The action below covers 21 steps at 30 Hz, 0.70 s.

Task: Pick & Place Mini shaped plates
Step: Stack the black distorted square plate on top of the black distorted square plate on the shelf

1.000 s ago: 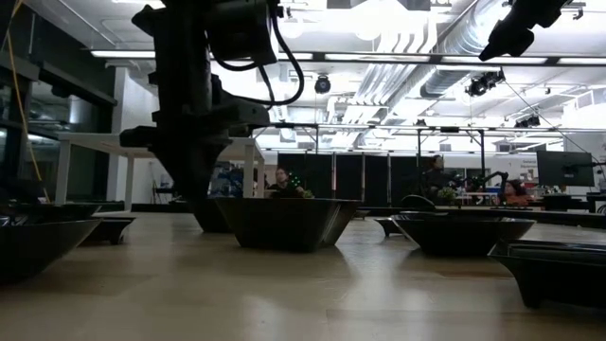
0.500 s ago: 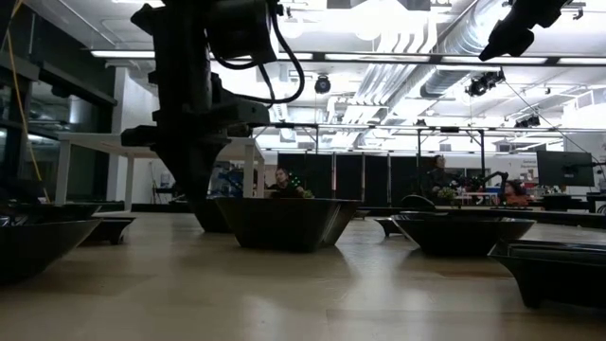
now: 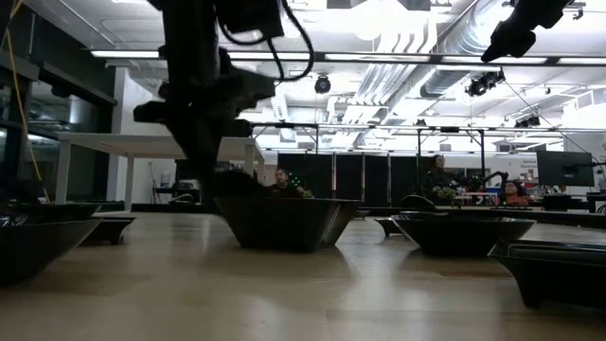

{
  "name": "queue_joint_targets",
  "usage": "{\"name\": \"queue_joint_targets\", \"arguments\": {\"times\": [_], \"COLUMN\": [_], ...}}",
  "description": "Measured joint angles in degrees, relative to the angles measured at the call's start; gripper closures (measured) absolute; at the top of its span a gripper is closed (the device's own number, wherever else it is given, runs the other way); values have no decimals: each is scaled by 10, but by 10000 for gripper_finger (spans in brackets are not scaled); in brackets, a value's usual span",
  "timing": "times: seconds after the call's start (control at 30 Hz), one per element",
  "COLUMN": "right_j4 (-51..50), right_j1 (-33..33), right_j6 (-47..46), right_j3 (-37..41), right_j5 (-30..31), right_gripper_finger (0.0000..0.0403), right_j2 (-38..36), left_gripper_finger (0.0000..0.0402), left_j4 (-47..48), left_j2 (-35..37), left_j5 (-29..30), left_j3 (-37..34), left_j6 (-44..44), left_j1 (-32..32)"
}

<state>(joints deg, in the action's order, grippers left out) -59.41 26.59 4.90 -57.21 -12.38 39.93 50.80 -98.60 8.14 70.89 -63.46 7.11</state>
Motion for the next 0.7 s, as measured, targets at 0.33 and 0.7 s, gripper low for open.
{"name": "queue_joint_targets", "arguments": {"times": [0.33,0.7], "right_j4": [-4,-4], "right_j1": [0,0], "right_j6": [3,16], "right_j3": [0,0], "right_j5": [0,0], "right_gripper_finger": [194,194], "right_j2": [0,0], "left_gripper_finger": [401,401], "left_j4": [35,83], "left_j2": [60,131], "left_j5": [15,116], "left_j3": [27,107], "left_j6": [5,26], "left_j1": [0,0]}}
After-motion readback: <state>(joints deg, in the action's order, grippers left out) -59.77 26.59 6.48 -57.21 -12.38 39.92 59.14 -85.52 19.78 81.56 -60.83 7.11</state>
